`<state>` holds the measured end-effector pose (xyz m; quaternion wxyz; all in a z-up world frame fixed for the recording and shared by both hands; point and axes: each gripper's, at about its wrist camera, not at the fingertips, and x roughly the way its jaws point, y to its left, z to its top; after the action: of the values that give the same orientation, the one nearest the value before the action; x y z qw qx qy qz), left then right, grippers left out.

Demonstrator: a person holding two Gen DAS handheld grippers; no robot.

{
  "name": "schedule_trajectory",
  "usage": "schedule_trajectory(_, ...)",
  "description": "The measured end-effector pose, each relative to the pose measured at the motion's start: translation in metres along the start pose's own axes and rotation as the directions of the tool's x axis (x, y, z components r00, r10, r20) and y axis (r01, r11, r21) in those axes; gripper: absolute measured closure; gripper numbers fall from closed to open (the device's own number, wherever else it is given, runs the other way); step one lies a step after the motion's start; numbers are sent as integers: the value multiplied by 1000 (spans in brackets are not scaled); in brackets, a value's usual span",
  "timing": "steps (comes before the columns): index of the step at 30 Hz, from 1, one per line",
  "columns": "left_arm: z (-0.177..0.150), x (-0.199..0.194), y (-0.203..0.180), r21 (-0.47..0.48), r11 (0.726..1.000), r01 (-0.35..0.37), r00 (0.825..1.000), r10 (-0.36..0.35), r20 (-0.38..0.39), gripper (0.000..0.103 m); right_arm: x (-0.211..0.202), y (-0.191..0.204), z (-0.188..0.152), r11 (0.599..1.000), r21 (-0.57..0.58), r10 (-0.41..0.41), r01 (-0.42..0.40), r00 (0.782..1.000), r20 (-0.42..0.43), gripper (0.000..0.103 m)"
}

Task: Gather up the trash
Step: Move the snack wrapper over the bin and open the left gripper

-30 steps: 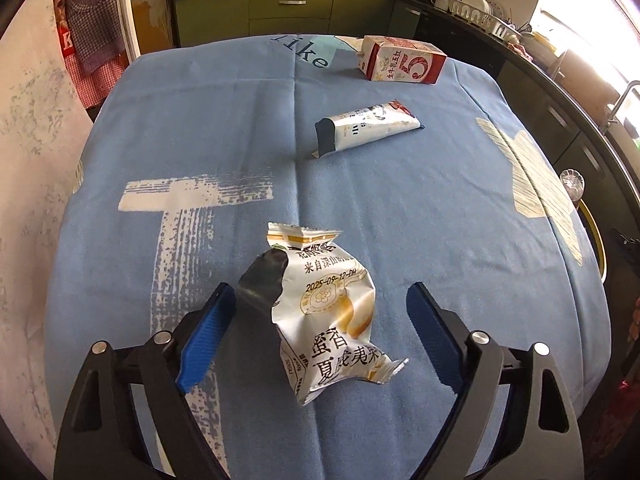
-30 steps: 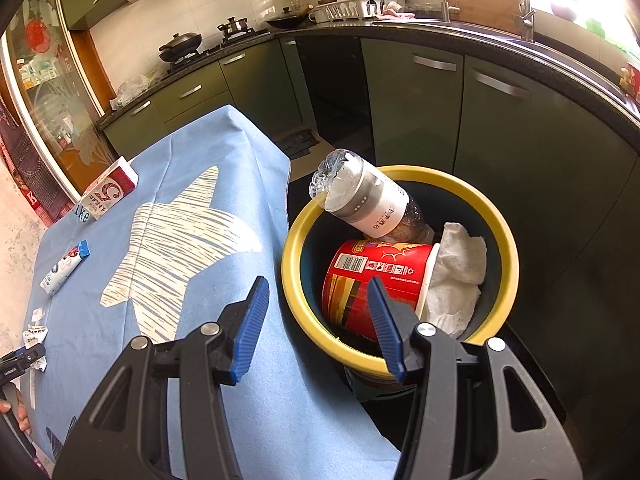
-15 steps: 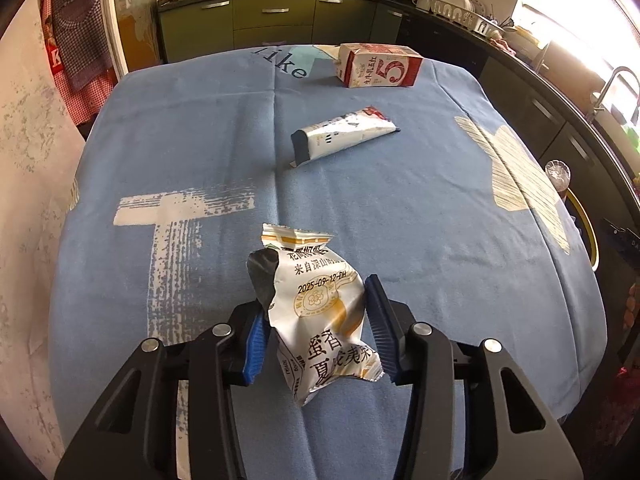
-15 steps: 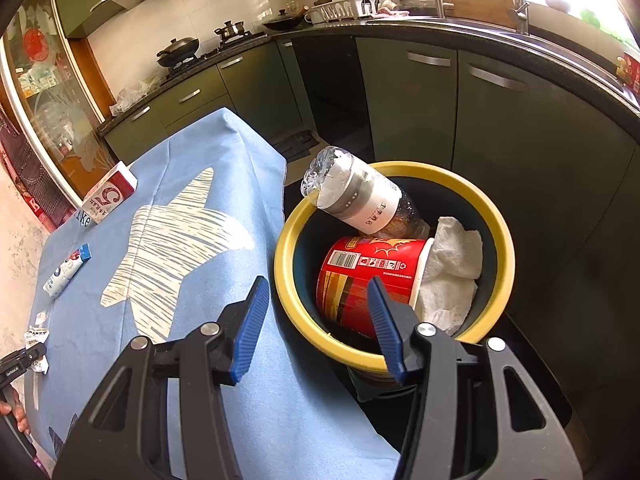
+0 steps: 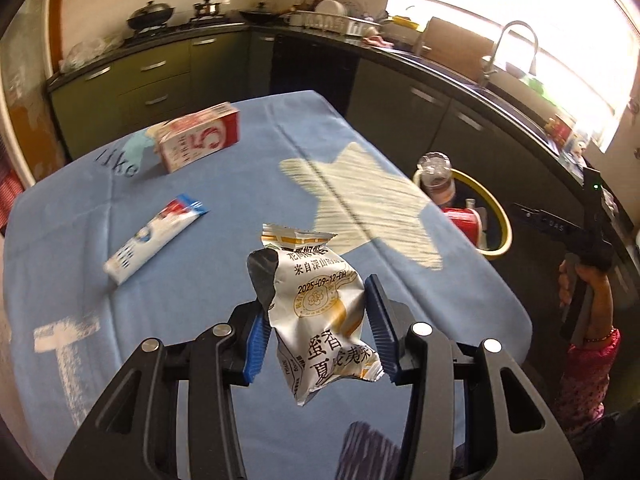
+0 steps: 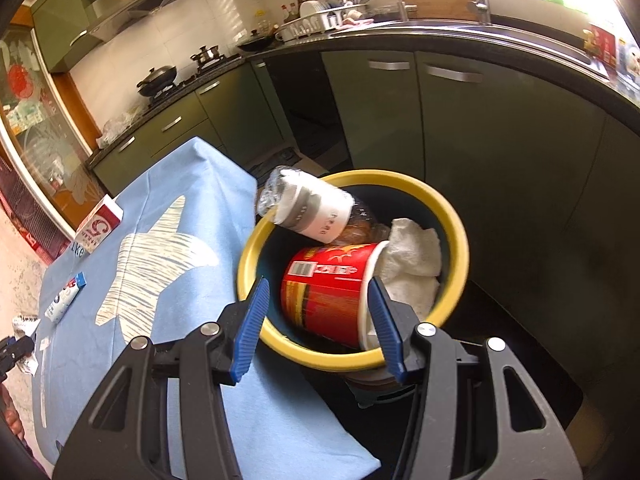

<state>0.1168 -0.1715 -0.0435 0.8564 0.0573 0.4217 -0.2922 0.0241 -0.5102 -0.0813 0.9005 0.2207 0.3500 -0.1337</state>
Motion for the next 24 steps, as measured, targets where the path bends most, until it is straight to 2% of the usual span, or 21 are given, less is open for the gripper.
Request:
schedule_trajectory(3,24,15,-37,89,993,81,997,-80,-10,58,-5,-19,-1,999,35,-15,15,1000,9,54)
schedule_trajectory(7,62,43,-86,178,964,198,980,-191,-53,58,-13,-41,-2,997,77,-30,28,999,25,54)
schedule_trajectory(14,109,109,-177,304,902,306,951,-279,-131,58,-27,-73,-5,990,134,-55,49,997,46,54)
schedule_trajectory(16,116,134,-199,324,891,318,947,-281,-159,58,-29,-79,-7,988,145,-61,54,997,45,54)
schedule_trajectory(19,120,168,-219,332,889,317,945,-265,-193,58,-31,-86,-11,986,154,-66,59,997,40,54)
schedule_trajectory(22,121,198,-227,320,901,293,949,-231,-217,57,-31,-92,-14,985,161,-65,59,997,32,52)
schedule_trajectory(24,121,213,-226,306,910,280,950,-216,-226,49,-32,-95,-16,984,167,-63,56,998,33,51)
